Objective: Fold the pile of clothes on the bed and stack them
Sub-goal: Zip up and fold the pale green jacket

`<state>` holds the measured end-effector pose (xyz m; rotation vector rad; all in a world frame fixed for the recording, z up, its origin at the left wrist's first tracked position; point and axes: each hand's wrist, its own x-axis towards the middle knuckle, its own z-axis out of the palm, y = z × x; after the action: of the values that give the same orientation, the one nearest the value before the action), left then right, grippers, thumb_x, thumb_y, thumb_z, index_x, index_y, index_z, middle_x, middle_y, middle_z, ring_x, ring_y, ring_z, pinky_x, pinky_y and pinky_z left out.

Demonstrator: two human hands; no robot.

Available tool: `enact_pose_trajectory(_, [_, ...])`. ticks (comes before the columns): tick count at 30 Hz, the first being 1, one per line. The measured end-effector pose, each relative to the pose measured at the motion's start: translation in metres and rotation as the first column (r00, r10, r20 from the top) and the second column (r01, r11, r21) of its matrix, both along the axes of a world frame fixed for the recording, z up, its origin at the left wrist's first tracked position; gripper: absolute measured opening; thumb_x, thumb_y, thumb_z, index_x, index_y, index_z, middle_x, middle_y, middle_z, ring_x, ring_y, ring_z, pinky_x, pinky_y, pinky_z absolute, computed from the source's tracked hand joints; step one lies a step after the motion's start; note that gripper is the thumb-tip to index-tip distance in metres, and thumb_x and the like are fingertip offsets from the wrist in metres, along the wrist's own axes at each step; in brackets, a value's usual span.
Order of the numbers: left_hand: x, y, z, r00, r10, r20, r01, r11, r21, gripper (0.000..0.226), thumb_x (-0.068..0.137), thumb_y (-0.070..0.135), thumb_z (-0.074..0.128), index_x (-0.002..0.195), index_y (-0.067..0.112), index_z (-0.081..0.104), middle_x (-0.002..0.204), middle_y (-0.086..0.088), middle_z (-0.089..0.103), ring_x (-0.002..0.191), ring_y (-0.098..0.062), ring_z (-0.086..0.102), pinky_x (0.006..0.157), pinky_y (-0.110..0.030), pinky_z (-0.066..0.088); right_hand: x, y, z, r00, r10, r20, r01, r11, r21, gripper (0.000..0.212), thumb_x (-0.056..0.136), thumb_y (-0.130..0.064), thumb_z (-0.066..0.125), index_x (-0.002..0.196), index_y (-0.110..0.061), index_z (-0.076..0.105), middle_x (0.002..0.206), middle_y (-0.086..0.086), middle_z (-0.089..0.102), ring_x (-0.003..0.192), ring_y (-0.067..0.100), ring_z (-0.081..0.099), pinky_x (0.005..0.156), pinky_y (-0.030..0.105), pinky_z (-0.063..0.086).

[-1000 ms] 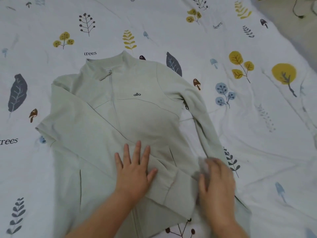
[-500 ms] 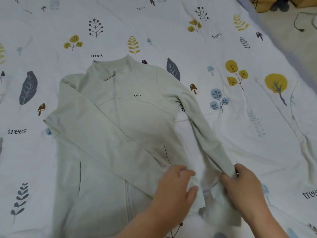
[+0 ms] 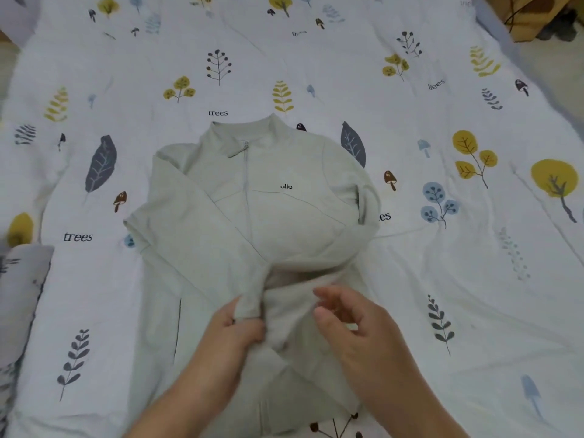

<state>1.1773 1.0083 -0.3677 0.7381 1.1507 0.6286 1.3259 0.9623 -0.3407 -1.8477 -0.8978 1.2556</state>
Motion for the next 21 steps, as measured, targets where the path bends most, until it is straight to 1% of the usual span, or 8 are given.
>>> enact_pose_trajectory(3, [-0.046,0.015,-0.018,0.983,0.055,-0.175,-0.066,0.996,-0.059,0.026,0.066,-0.009,0.043,0.07,0.008,0.063,0.065,-0.013,0.049,0.053,-0.02,0.047,0.048,-0.023,0.036,0.001,-0.002,-0.026,0.998,0.039,0.057,-0.033,0.995,-0.089,0.011,0.087,-0.02,0.06,0.092,-0.029,0.064,0.084,-0.007,0.065,0.066,-0.006,0.054,0.059,0.007,0.041])
enact_pose_trajectory(5, [-0.07,0.021,-0.033,0.922,-0.018,-0.386,-0.015,0.996,-0.083,0.017,0.075,0.0,0.049,0.082,0.011,0.061,0.072,-0.012,0.055,0.063,-0.023,0.05,0.055,-0.029,0.035,0.007,-0.002,-0.044,0.993,0.027,0.114,-0.011,0.99,-0.139,0.012,0.087,-0.02,0.059,0.087,-0.031,0.062,0.081,-0.01,0.064,0.065,-0.009,0.055,0.059,0.004,0.04])
enact_pose_trajectory(8, [-0.087,0.019,-0.051,0.662,-0.138,-0.736,0.165,0.986,-0.036,0.006,0.09,0.019,0.054,0.095,0.021,0.055,0.09,-0.003,0.067,0.076,-0.016,0.06,0.065,-0.028,0.042,0.025,0.007,-0.068,0.978,-0.014,0.21,0.052,0.982,-0.179,0.011,0.087,-0.021,0.058,0.093,-0.029,0.063,0.085,-0.015,0.062,0.075,-0.006,0.055,0.062,0.006,0.039])
enact_pose_trajectory(12, [-0.074,0.014,-0.065,0.458,-0.139,-0.878,0.325,0.946,0.02,0.046,0.081,0.045,0.064,0.118,0.021,0.05,0.112,0.001,0.059,0.101,-0.017,0.057,0.08,-0.029,0.041,0.062,0.05,-0.094,0.941,-0.229,0.25,0.265,0.957,-0.12,0.013,0.092,-0.021,0.048,0.094,-0.018,0.06,0.095,0.005,0.064,0.094,0.029,0.06,0.088,0.043,0.048])
enact_pose_trajectory(14, [-0.068,0.016,-0.07,0.398,-0.105,-0.912,0.349,0.936,0.044,0.052,0.082,0.046,0.063,0.124,0.02,0.047,0.107,0.001,0.058,0.104,-0.021,0.057,0.079,-0.029,0.04,0.078,0.085,-0.101,0.916,-0.29,0.278,0.327,0.94,-0.095,0.015,0.093,-0.019,0.042,0.084,-0.015,0.054,0.091,0.011,0.058,0.089,0.031,0.056,0.088,0.047,0.047])
enact_pose_trajectory(16, [-0.066,0.019,-0.074,0.392,-0.073,-0.917,0.342,0.937,0.072,0.036,0.087,0.033,0.061,0.12,0.02,0.052,0.093,0.002,0.059,0.099,-0.024,0.059,0.071,-0.028,0.037,0.09,0.119,-0.107,0.903,-0.337,0.267,0.381,0.915,-0.134,0.025,0.093,-0.019,0.041,0.074,-0.008,0.051,0.083,0.014,0.053,0.082,0.029,0.051,0.083,0.047,0.045])
enact_pose_trajectory(20, [-0.078,0.03,-0.083,0.563,-0.06,-0.824,0.245,0.965,0.097,0.013,0.089,0.009,0.057,0.097,0.016,0.063,0.085,0.0,0.065,0.09,-0.023,0.06,0.07,-0.026,0.037,0.103,0.163,-0.114,0.869,-0.493,0.036,0.477,0.816,-0.326,0.037,0.088,-0.018,0.059,0.115,0.006,0.055,0.109,0.017,0.059,0.103,0.034,0.057,0.09,0.045,0.049])
enact_pose_trajectory(21, [-0.083,0.032,-0.084,0.614,-0.08,-0.785,0.215,0.974,0.069,0.012,0.088,0.006,0.056,0.092,0.014,0.064,0.084,-0.002,0.066,0.087,-0.022,0.06,0.07,-0.025,0.038,0.105,0.168,-0.111,0.868,-0.497,0.018,0.469,0.808,-0.357,0.036,0.084,-0.013,0.065,0.115,0.005,0.056,0.11,0.018,0.059,0.103,0.034,0.057,0.087,0.046,0.05])
